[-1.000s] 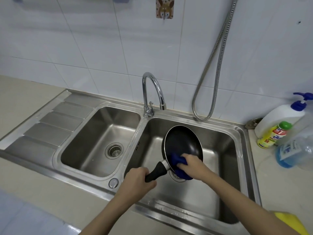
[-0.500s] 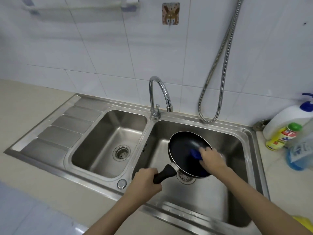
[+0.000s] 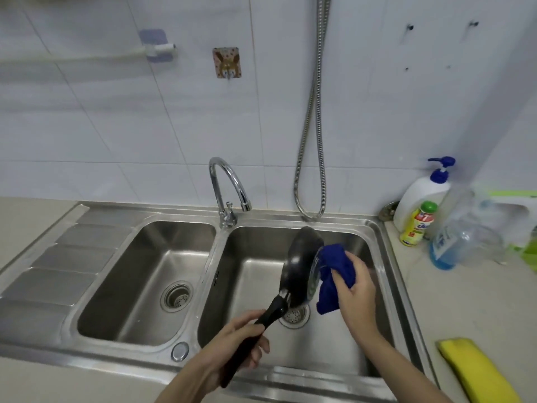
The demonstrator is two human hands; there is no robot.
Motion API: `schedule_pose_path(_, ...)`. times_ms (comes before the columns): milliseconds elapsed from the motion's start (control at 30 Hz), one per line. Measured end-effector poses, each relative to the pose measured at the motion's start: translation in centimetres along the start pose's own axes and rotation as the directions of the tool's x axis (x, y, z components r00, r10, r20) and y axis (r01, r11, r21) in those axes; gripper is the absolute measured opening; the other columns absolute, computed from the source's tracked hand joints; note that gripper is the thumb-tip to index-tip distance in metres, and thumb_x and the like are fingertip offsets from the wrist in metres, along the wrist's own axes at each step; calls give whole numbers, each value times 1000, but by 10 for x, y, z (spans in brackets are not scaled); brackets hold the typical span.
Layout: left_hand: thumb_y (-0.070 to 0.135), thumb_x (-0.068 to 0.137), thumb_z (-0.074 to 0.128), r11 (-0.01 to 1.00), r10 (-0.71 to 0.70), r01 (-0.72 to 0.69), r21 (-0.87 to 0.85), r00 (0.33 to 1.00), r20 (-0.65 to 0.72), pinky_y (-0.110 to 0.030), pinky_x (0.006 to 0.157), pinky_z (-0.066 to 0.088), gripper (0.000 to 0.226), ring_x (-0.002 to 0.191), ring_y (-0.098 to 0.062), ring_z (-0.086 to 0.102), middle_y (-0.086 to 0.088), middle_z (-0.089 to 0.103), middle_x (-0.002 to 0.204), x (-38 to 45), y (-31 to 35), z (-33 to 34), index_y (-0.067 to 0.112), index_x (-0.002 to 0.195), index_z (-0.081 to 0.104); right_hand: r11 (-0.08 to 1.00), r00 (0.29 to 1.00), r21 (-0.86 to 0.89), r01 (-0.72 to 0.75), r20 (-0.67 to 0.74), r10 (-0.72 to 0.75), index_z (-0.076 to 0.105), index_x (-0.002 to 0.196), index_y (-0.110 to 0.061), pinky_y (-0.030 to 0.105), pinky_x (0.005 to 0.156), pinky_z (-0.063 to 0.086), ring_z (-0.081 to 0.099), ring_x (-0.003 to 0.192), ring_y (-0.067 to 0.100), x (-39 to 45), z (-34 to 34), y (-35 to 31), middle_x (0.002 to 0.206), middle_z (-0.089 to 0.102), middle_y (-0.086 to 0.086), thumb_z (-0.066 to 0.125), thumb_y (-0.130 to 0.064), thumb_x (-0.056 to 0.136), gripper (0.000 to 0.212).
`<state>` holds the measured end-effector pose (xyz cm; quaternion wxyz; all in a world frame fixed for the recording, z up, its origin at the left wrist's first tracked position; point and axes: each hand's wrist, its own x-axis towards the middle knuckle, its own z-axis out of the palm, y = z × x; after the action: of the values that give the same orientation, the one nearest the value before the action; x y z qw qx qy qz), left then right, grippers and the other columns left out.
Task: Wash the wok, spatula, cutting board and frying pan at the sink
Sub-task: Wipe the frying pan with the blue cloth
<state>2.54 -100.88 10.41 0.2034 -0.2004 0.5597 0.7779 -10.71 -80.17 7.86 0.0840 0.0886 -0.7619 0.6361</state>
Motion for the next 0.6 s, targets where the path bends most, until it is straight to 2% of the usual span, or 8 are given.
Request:
schedule_pose_path(67,4,82,59,1000,-16,16,-2,995,97,-26,46,43,45,51,-21,54,-24,63,86,-2,-3,4,20,123,60,995,994,-59,83,77,-79,54,121,-36,37,97,46,53,112,9,-5,6,-3,117,57,-17,64,-8,87,45)
schedule_pose_path(167,-9,76,52,999,-32,30,22,995,98,-19,36,32,58,45,-16,41,-18,56,81,-2,-10,9,21,125,58,968,980,-173,183,116,-164,54,123,-33,32,101,40,44,117,2,-6,19,-11,120,54,-22,67,-9,84,48)
schedule_pose_path(267,-2,89,53,975,39,-29,222,999,-37,-14,37,23,42,39,-11,30,-9,51,69,-1,-15,10,23,123,55,827,921,-408,387,219,-323,57,126,-26,37,103,40,42,122,8,-1,24,-16,129,54,-11,66,-25,75,52)
schedule_pose_path(400,13,95,51,896,92,-49,441,993,-77,-18,37,26,33,40,-11,32,-1,44,58,-6,-13,7,34,120,52,686,820,-467,558,439,-368,46,138,-22,34,107,32,37,130,20,1,30,-8,144,43,1,67,-48,70,76)
schedule_pose_path(467,13,95,48,863,98,-50,503,993,-70,-20,37,29,35,41,-11,35,-1,44,58,-7,-8,9,40,118,53,629,789,-490,604,480,-384,47,137,-23,35,105,36,39,128,23,9,37,-4,142,45,3,66,-51,72,73)
schedule_pose_path(600,16,94,47,797,118,-36,603,988,-98,-21,39,30,32,44,-11,37,-2,45,62,-8,7,14,41,113,52,487,724,-536,690,525,-448,59,122,-21,40,91,49,50,110,23,44,44,-11,121,59,1,61,-38,76,49)
